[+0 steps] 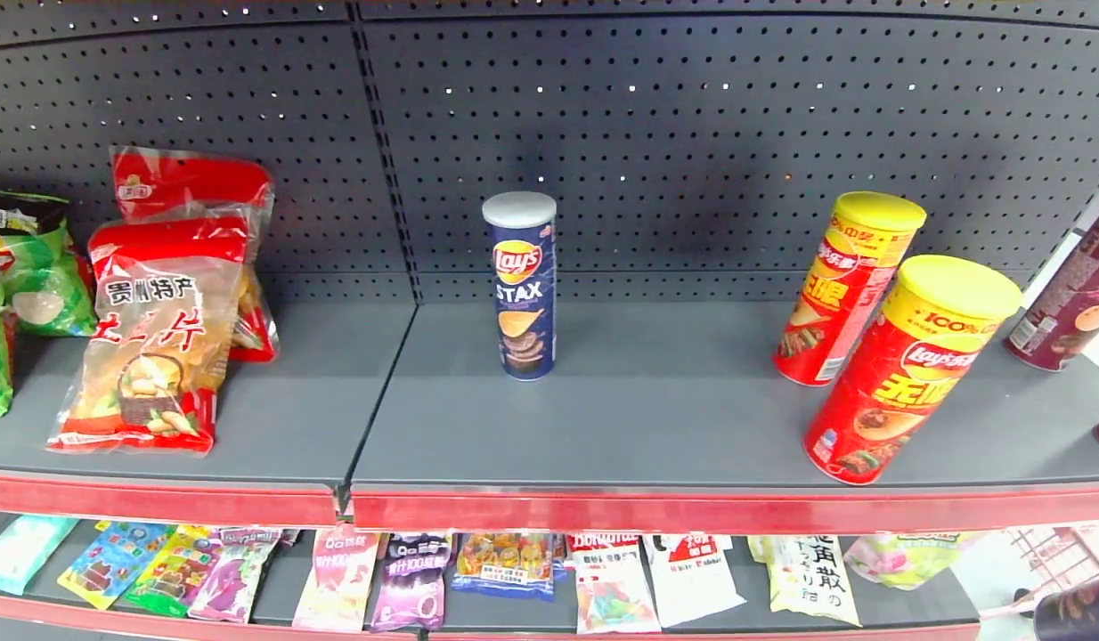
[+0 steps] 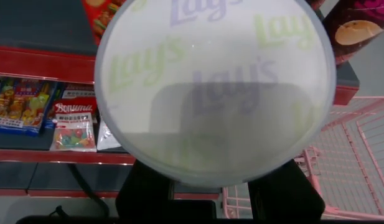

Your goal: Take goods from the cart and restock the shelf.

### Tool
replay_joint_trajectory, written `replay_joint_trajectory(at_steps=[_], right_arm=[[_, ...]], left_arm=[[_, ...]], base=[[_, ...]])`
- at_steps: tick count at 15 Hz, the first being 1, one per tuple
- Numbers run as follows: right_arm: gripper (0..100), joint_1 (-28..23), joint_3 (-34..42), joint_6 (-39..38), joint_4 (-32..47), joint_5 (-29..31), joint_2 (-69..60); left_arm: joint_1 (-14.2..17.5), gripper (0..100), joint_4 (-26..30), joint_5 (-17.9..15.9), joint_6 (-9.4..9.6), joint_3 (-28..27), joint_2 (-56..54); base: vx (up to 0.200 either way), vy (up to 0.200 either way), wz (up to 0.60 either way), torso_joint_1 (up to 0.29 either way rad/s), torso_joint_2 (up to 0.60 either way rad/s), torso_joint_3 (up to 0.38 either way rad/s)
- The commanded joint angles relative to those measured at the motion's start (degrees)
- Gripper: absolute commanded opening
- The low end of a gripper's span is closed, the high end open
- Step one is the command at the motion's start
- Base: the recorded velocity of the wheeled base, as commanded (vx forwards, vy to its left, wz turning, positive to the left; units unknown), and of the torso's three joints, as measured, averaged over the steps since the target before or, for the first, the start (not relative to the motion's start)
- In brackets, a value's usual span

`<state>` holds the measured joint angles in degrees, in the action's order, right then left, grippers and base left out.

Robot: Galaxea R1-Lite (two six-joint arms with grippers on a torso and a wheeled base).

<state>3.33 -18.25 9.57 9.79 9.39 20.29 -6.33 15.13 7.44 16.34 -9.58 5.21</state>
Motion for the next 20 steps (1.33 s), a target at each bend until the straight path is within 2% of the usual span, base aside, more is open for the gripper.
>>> replay_joint_trajectory(at_steps=[1,5,8,14,15,17,18,19,20], right_arm=[[0,0.01,0.06,0.1,0.05,0.02,-0.16],[0,0.01,0.41,0.54,-0.03,0.02,-0.69],[0,0.01,0.85,0.63,0.05,0.02,-1.12],[0,0.36,2.17,1.59,0.05,-1.39,-3.76],[0,0.36,2.17,1.59,0.05,-4.73,-4.64],[0,-0.25,2.25,1.59,-0.12,-5.7,-5.52],[0,-0.78,2.34,1.59,-0.38,-5.52,-5.78],[0,-1.22,1.9,1.59,-0.3,-4.82,-6.22],[0,-1.13,1.73,0.98,-0.38,-5.17,-6.13]], left_arm=[[0.0,100,-0.01,0.21,0.45,0.0,0.07],[0.0,100,-0.28,0.3,0.36,0.09,0.07],[0.0,100,-0.28,0.3,0.63,0.18,0.07],[0.0,100,-0.63,-0.67,0.36,0.0,0.07],[-0.26,100,-1.68,-2.25,0.54,-0.09,0.33],[-0.44,100,-2.47,-7.26,0.45,-2.72,4.2],[-0.35,100,-2.56,-10.6,-0.25,-5.45,8.24],[-0.35,100,-3.79,-12.89,-1.83,-7.91,13.78],[-0.53,100,-6.43,-14.64,-2.36,-10.19,19.05]], base=[[0.0,0.0,0.0,0.0,0.0,0.0],[0.0,0.0,0.0,0.0,0.0,0.0],[0.2,0.0,0.0,-0.006,0.0,0.006],[0.0,0.0,0.0,0.0,0.0,0.0],[0.0,0.0,0.0,0.0,0.0,0.0],[0.0,0.0,0.0,0.0,0.0,0.0],[0.0,0.0,0.0,0.0,0.0,0.0],[0.0,0.0,0.0,0.0,0.0,0.0],[0.0,0.0,0.0,0.0,0.0,0.0]])
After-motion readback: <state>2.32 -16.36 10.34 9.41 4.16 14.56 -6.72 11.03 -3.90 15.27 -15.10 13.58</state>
